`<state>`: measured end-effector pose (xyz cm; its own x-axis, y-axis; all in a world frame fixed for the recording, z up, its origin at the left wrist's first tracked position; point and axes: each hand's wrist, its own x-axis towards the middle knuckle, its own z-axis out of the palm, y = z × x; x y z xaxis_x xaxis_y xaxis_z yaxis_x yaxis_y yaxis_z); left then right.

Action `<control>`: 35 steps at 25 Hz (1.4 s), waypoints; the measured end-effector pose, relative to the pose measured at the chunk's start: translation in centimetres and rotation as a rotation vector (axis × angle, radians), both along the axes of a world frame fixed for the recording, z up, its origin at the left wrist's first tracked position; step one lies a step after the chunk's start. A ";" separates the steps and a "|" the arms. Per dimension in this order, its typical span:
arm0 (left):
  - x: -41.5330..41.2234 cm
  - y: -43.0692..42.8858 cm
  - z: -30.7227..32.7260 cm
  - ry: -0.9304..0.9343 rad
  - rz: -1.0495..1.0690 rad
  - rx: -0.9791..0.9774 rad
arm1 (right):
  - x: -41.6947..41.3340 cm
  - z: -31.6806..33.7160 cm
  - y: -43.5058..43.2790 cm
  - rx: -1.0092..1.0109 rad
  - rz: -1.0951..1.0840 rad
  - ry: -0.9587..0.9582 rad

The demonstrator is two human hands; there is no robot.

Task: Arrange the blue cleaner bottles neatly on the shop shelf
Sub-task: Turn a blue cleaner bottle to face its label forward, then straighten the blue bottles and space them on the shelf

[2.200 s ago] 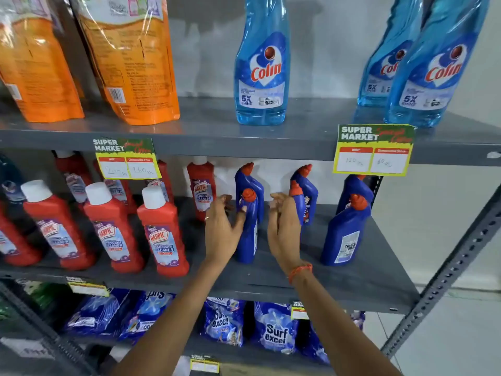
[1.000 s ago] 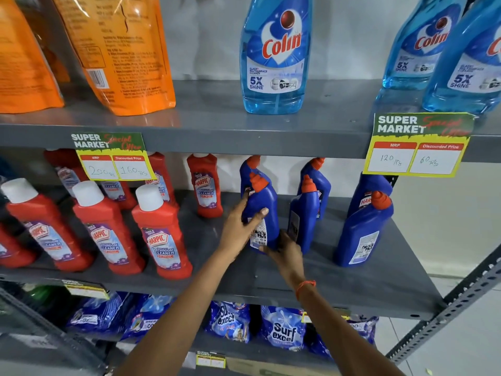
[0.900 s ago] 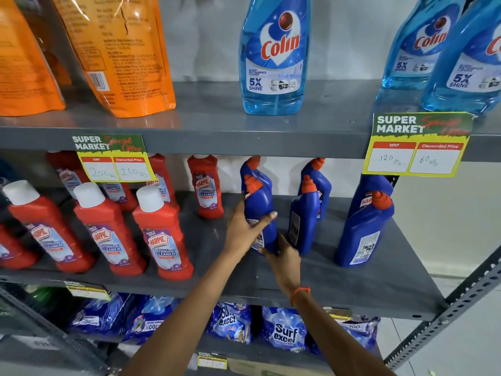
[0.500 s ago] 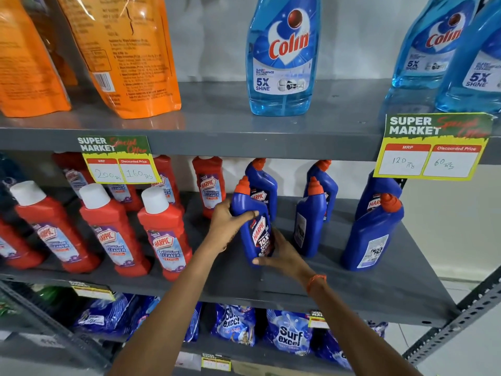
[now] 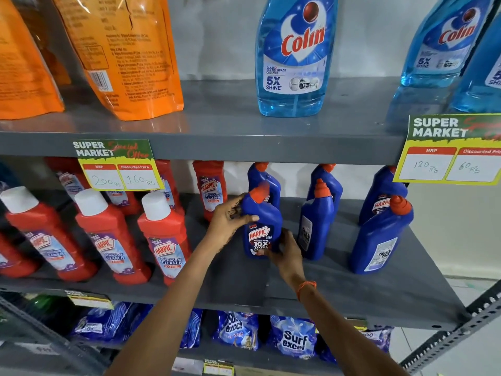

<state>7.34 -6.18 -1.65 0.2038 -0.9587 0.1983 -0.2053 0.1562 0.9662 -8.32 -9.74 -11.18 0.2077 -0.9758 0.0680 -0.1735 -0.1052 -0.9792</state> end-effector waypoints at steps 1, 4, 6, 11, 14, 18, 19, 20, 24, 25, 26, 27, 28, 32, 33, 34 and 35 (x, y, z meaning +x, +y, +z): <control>0.1 0.0 -0.1 0.002 0.000 0.002 | 0.1 0.0 0.1 0.004 -0.012 -0.001; 0.3 0.0 -0.4 0.002 -0.021 -0.001 | 0.2 -0.5 0.4 -0.007 -0.050 0.011; 0.3 0.2 -0.5 -0.001 -0.036 0.005 | 0.3 -0.8 0.4 -0.014 -0.061 0.036; -1.4 0.9 -1.1 -0.363 0.092 -0.081 | 0.5 0.7 1.2 -0.115 -0.116 0.095; -4.7 1.9 -1.2 -0.728 0.174 -0.278 | -1.6 2.2 2.9 -0.376 -0.386 0.026; -9.8 0.6 -0.7 -0.627 -0.020 -0.213 | -5.0 1.0 2.1 -0.267 -0.558 -0.022; -10.7 -0.4 -0.7 -0.577 -0.067 -0.119 | -5.5 0.6 1.2 -0.165 -0.517 -0.051; -11.3 -1.4 -0.6 -0.551 -0.104 -0.019 | -5.8 0.4 0.5 -0.083 -0.461 -0.074; -12.6 -4.5 0.6 -0.583 -0.133 0.152 | -7.0 0.4 -1.5 0.018 -0.302 0.025; -12.7 -4.9 0.8 -0.586 -0.130 0.156 | -7.3 0.5 -1.6 0.026 -0.286 0.025; -12.6 -5.1 1.0 -0.590 -0.142 0.155 | -7.7 0.7 -1.4 0.019 -0.272 0.023; -12.6 -5.3 1.1 -0.593 -0.174 0.154 | -8.3 0.7 -1.3 0.008 -0.250 0.025; -12.4 -5.5 1.2 -0.588 -0.223 0.162 | -8.8 0.7 -1.1 -0.012 -0.210 0.030; -12.1 -6.3 2.5 -0.610 -0.405 0.243 | -11.5 1.1 -1.1 -0.006 -0.013 0.059; -12.1 -6.3 2.9 -0.601 -0.418 0.249 | -12.1 1.4 -1.1 0.000 0.015 0.076; -12.1 -6.2 3.2 -0.574 -0.421 0.250 | -12.5 1.6 -1.0 0.005 0.027 0.086; -12.4 -5.9 3.4 -0.539 -0.406 0.239 | -12.9 1.8 -0.9 0.002 0.022 0.090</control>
<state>-5.07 -12.13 1.79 -0.2452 -0.9679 -0.0544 -0.6348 0.1179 0.7637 -21.23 -10.63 -9.41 0.2340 -0.9711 0.0461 -0.2585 -0.1079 -0.9600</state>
